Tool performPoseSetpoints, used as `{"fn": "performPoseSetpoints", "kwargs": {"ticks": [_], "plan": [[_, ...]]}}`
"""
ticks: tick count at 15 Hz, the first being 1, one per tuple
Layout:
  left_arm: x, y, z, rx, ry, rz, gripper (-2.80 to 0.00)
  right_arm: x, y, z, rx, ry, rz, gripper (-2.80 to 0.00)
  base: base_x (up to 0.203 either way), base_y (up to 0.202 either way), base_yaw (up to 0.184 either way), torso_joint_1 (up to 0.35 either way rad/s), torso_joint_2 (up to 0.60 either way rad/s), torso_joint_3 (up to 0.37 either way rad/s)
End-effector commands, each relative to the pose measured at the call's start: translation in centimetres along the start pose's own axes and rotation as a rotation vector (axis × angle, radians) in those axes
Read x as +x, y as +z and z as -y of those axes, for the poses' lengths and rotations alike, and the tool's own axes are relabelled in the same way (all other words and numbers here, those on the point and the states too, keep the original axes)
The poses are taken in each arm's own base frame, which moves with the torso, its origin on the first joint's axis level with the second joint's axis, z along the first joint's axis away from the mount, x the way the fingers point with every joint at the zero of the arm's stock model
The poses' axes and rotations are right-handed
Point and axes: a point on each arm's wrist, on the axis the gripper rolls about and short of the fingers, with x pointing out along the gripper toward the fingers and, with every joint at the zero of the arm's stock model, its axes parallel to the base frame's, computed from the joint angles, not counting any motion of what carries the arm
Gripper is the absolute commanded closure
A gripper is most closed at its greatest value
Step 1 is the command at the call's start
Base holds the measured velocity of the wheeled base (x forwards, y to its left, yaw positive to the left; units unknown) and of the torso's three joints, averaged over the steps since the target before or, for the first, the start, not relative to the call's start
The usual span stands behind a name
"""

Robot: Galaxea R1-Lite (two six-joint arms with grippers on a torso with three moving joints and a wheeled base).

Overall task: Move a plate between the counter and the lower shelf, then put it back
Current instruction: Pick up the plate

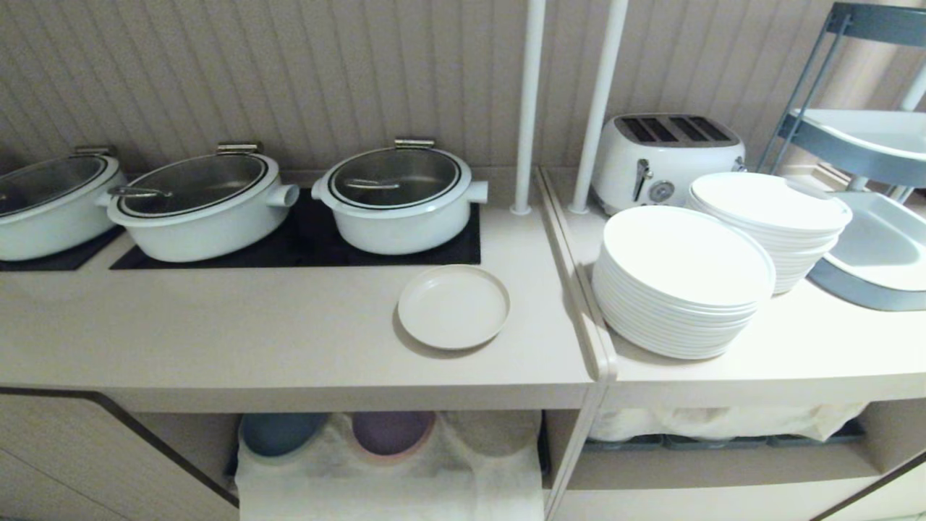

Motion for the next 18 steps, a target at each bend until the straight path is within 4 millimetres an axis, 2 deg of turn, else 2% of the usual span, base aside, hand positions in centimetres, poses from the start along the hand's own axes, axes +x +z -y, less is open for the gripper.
{"fn": "performPoseSetpoints", "kwargs": {"ticks": [1,5,18], "plan": [[-0.01,0.0,0.0,0.002,0.0,0.0,0.0,0.0,0.0,0.0,0.001,0.0,0.0,0.0,0.0,-0.2,0.001,0.007,0.0,0.002],[0.0,0.0,0.0,0.001,0.001,0.0,0.0,0.0,0.0,0.0,0.001,0.0,0.0,0.0,0.0,-0.146,0.0,0.003,0.0,0.002],[-0.1,0.19,0.03,0.032,-0.014,0.001,0.0,0.0,0.0,0.0,0.001,0.0,0.0,0.0,0.0,0.0,0.0,0.0,0.0,0.0]]}}
